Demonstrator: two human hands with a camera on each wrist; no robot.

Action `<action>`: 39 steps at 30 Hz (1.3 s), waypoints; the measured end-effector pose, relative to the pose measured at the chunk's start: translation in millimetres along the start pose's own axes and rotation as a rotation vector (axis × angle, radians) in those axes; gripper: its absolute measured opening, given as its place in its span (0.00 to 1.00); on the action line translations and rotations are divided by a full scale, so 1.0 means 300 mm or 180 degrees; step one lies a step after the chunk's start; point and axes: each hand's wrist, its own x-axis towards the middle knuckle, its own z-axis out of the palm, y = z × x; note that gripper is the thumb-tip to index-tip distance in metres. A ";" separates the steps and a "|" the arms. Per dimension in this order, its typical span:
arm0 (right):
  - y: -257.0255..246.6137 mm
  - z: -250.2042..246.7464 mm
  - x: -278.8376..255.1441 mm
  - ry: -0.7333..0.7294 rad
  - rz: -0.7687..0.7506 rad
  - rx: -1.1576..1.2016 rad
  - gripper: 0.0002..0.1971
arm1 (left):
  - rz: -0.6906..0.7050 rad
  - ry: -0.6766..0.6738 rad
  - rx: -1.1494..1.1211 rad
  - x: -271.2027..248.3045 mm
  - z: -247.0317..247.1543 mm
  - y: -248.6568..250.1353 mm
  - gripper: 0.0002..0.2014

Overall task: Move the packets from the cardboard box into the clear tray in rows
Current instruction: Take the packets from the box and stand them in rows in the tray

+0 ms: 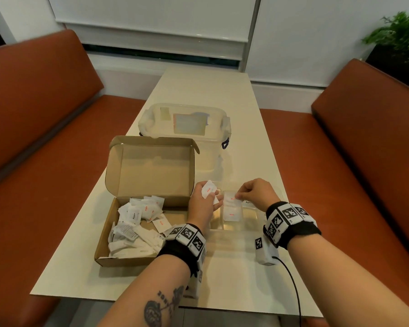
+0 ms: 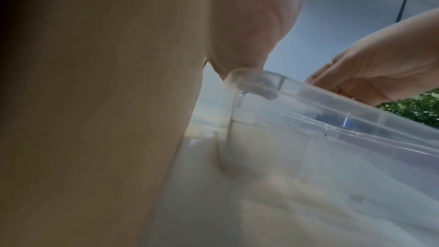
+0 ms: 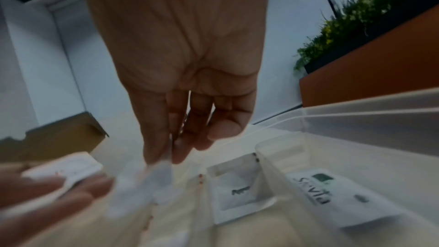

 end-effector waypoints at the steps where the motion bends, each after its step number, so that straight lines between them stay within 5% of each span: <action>1: 0.011 0.003 -0.002 -0.0074 0.0050 -0.0158 0.04 | 0.0024 0.0007 0.0006 0.000 0.000 -0.002 0.16; 6: 0.036 0.044 -0.016 -0.0348 0.0094 -0.0496 0.05 | 0.0053 0.0009 0.0068 0.000 0.001 -0.005 0.17; 33: 0.049 0.121 -0.039 -0.0140 -0.0496 -0.1580 0.18 | 0.0036 -0.0049 0.0207 0.012 -0.005 -0.018 0.15; 39: 0.043 0.119 -0.038 -0.0194 -0.0500 -0.1697 0.13 | 0.0011 -0.0061 0.0235 0.014 -0.003 -0.018 0.15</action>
